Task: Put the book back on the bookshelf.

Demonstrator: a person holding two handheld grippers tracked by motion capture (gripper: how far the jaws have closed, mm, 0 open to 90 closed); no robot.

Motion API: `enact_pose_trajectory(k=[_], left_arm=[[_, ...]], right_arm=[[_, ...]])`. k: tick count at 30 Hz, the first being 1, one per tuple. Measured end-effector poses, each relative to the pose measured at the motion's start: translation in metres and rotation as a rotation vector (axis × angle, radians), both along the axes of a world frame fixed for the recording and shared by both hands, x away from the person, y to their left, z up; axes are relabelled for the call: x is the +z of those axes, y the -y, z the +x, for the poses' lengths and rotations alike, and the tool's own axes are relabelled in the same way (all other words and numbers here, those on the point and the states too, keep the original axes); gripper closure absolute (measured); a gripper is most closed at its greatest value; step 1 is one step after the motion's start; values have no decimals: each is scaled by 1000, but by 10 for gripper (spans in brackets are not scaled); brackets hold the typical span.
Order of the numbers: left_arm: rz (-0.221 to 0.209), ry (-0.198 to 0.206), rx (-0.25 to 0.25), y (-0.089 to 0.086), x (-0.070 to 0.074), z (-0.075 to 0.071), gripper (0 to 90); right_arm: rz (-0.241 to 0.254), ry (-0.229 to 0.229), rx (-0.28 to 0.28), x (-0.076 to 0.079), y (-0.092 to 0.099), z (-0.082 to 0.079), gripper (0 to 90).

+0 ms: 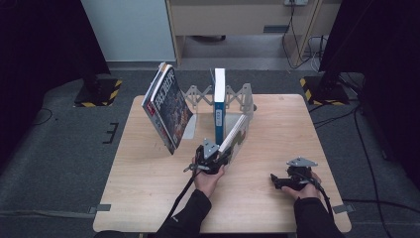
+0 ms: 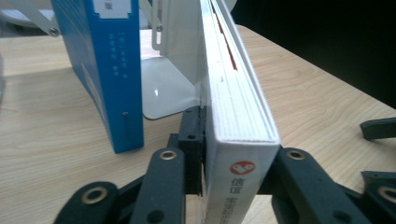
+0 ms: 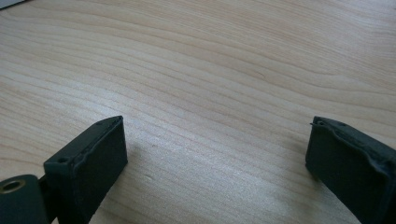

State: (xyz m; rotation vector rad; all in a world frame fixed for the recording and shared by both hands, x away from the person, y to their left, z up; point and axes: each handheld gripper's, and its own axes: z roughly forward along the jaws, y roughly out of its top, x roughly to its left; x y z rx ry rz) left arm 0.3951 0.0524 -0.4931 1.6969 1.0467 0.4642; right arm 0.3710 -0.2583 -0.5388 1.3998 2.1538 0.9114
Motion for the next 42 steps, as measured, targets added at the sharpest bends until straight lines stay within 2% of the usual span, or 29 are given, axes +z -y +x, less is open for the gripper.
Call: enact_pose_trajectory(k=[3, 5, 6, 11, 19, 23, 26, 32, 37, 42], left_arm=[[0, -11, 2, 1, 1, 3, 688], [42, -15, 17, 1, 4, 5, 730], [43, -18, 19, 1, 5, 6, 739], [22, 33, 53, 1, 11, 3, 746], [-10, 61, 91, 3, 27, 12, 747], [-1, 74, 112, 10, 33, 21, 746], [12, 88, 120, 15, 33, 27, 746], [18, 66, 120, 21, 24, 36, 745], [23, 71, 111, 21, 21, 36, 742], [14, 50, 94, 16, 17, 34, 738]], right_arm=[[0, -1, 1, 0, 0, 0, 55], [0, 0, 0, 0, 0, 0, 55], [0, -1, 1, 0, 0, 0, 55], [0, -2, 1, 0, 0, 0, 55], [0, -1, 1, 0, 0, 0, 54], [0, -1, 2, 0, 0, 0, 54], [0, -2, 2, 0, 0, 0, 54], [-1, 0, 2, 0, 0, 0, 54], [0, -2, 2, 0, 0, 0, 53], [0, -2, 2, 0, 0, 0, 53]])
